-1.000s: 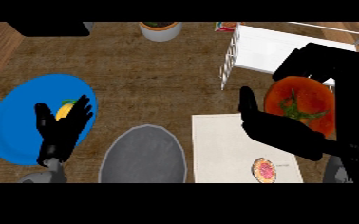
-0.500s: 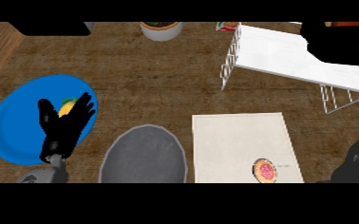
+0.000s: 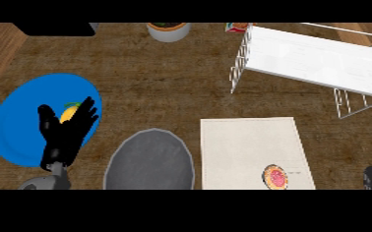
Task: Pick the tomato from the placemat and place it in the tiered shelf
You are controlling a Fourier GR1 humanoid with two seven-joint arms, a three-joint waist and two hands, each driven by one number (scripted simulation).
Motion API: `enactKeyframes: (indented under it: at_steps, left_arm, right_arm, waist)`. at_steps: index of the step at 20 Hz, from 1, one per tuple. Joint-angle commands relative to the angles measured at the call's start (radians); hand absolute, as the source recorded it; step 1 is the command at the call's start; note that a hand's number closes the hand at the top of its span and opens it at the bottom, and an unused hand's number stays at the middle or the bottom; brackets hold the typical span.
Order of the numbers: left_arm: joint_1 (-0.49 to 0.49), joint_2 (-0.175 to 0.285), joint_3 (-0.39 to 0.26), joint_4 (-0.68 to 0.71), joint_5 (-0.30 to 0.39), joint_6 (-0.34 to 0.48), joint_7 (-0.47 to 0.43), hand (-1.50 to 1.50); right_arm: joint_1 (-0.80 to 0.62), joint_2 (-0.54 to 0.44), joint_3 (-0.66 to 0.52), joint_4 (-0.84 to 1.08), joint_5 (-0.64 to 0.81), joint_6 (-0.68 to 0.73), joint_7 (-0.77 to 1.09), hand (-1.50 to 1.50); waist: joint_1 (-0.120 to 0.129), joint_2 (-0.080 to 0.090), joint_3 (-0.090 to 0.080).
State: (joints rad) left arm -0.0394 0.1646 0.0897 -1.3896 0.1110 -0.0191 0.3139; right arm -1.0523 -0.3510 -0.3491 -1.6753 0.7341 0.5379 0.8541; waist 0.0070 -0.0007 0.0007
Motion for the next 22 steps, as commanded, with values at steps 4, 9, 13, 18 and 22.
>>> enactKeyframes:
  at_steps: [4, 9, 13, 18, 22]
  left_arm:
    - [-0.002, 0.026, 0.023, 0.043, 0.008, -0.039, -0.03, 0.0]
    - [-0.008, -0.001, 0.017, 0.049, 0.003, -0.018, -0.017, 0.0]
    - [-0.035, 0.007, 0.02, 0.035, -0.009, -0.008, 0.002, 0.0]
    - [0.003, 0.016, 0.023, -0.002, 0.01, -0.035, 0.022, 0.0]
    - [0.032, -0.013, -0.001, -0.042, -0.018, 0.0, 0.024, 0.0]
  right_arm:
    - [0.031, -0.105, 0.0, 0.203, -0.016, -0.046, -0.168, 1.5]
    - [0.001, -0.161, 0.014, 0.39, 0.011, -0.122, -0.289, 1.5]
    - [0.002, -0.145, 0.032, 0.448, 0.025, -0.208, -0.321, 1.5]
    - [-0.015, -0.167, 0.055, 0.571, 0.061, -0.283, -0.386, 1.5]
    - [-0.059, -0.175, 0.041, 0.668, 0.047, -0.346, -0.463, 1.5]
  waist:
    - [0.001, 0.003, -0.001]
    - [0.005, 0.005, -0.001]
    - [0.002, 0.003, -0.001]
    - [0.006, 0.003, -0.001]
    - [0.012, 0.004, -0.001]
